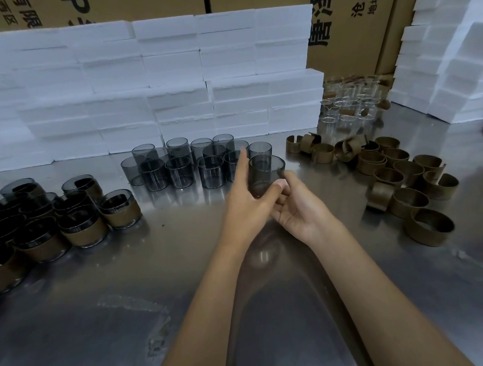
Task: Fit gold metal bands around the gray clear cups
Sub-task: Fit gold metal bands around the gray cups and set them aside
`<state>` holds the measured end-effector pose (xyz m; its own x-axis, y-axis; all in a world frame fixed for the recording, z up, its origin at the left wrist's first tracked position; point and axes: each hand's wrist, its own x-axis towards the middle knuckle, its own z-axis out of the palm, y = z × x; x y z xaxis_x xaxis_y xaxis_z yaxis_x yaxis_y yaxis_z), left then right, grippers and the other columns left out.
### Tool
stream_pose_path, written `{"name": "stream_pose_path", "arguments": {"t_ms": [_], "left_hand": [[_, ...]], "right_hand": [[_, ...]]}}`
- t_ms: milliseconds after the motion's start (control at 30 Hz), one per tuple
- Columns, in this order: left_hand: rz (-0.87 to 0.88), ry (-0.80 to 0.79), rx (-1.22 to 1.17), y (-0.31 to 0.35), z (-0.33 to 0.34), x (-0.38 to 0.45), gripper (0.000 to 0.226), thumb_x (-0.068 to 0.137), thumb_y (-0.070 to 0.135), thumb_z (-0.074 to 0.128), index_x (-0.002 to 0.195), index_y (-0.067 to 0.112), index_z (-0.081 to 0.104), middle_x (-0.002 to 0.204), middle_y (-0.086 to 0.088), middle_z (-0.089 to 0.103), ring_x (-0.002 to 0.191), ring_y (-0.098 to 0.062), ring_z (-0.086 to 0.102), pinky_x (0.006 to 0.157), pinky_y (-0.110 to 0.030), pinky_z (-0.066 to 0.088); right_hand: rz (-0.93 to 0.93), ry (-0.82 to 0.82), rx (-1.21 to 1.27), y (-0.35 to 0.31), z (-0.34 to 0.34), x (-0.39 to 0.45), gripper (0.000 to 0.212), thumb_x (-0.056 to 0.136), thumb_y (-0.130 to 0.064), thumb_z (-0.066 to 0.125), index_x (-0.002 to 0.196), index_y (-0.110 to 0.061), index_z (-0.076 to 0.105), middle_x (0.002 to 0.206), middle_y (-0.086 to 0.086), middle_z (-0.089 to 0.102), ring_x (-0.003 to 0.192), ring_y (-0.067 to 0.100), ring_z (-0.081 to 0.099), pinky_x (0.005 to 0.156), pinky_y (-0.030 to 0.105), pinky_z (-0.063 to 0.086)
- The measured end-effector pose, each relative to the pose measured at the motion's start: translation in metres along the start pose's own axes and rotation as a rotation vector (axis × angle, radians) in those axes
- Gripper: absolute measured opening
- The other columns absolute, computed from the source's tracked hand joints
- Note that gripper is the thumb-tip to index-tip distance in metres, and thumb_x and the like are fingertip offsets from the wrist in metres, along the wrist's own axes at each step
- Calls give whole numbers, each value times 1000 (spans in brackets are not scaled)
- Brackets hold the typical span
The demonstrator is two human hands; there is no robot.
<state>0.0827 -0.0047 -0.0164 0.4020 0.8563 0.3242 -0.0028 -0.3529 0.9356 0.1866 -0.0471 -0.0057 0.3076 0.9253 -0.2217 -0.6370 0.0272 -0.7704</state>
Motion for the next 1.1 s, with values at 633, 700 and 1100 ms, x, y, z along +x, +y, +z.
{"name": "stream_pose_path", "arguments": {"t_ms": [633, 700, 1100], "left_hand": [[-545, -52, -897, 16, -18, 4, 49, 99, 50, 58, 87, 9, 82, 100, -19, 77, 86, -27, 77, 73, -31, 62], [-567, -50, -912, 15, -21, 5, 51, 96, 49, 63, 115, 1, 69, 107, -22, 75, 89, -30, 77, 73, -33, 62], [-590, -35, -956, 4, -20, 4, 34, 101, 36, 61, 114, 5, 64, 104, -25, 75, 93, -37, 76, 70, -36, 64]], "right_hand": [[-745, 254, -1321, 11, 5, -6, 67, 64, -95, 52, 81, -34, 32, 72, -14, 55, 70, -4, 54, 53, 24, 32], [-778, 271, -1344, 10, 4, -6, 66, 68, -95, 48, 77, -33, 31, 67, -12, 51, 70, -5, 53, 51, 24, 29], [-767, 257, -1056, 13, -7, 7, 48, 108, -50, 34, 68, -27, 46, 58, -11, 54, 59, 5, 51, 58, 29, 35]]}}
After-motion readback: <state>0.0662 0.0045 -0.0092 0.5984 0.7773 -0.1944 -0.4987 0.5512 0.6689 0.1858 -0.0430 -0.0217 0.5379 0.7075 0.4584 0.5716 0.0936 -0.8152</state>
